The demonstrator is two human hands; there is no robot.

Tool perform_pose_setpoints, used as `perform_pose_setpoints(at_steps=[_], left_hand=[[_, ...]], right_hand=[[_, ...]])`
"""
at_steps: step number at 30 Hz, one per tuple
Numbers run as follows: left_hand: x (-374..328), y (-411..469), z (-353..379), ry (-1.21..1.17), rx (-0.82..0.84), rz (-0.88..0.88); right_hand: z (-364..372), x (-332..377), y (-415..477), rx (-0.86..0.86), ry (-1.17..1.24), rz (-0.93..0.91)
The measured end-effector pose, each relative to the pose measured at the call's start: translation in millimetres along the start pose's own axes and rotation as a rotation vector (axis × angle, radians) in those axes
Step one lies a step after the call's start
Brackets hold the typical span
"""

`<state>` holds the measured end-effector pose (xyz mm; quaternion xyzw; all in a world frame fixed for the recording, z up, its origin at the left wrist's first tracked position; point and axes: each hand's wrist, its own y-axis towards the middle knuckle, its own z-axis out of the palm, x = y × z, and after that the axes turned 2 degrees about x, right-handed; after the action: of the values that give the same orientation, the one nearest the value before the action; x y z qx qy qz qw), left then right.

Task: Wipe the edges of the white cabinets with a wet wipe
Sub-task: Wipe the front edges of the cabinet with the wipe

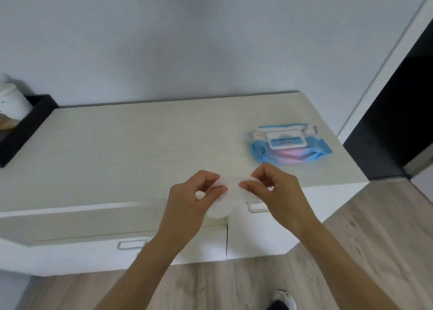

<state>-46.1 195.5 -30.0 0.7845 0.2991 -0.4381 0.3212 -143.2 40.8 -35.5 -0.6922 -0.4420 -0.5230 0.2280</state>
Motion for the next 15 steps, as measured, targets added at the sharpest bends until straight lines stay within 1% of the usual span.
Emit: perform_pose_setpoints(at_steps=[2,5,8,10,12,15], left_hand=[[11.3,-20.8,-8.8,0.044,0.050,0.007],[25.8,-45.4,-7.8,0.057,0.085,-0.037],[37.5,-56.2,4.8,0.131,0.118,-0.050],[44.2,-57.2,17.3,0.179,0.099,-0.032],[48.6,-56.5,33.4,0.161,0.055,-0.078],[56.1,-55.5,63.3,0.067,0.030,-0.214]], right_hand=[[17.1,-4.4,-23.4,-0.011,-0.039,0.043],[34.3,-14.0,-55.9,0.015,-0.101,0.062],[35.2,-30.6,-72.3,-0.004,-0.170,0.078],[28.6,-43.4,-77.6,-0.032,-0.164,0.124],[18.0,-58.4,-79.6,-0.043,-0.196,0.158],[2.5,-87.0,-79.8,-0.060,-0.318,0.162]])
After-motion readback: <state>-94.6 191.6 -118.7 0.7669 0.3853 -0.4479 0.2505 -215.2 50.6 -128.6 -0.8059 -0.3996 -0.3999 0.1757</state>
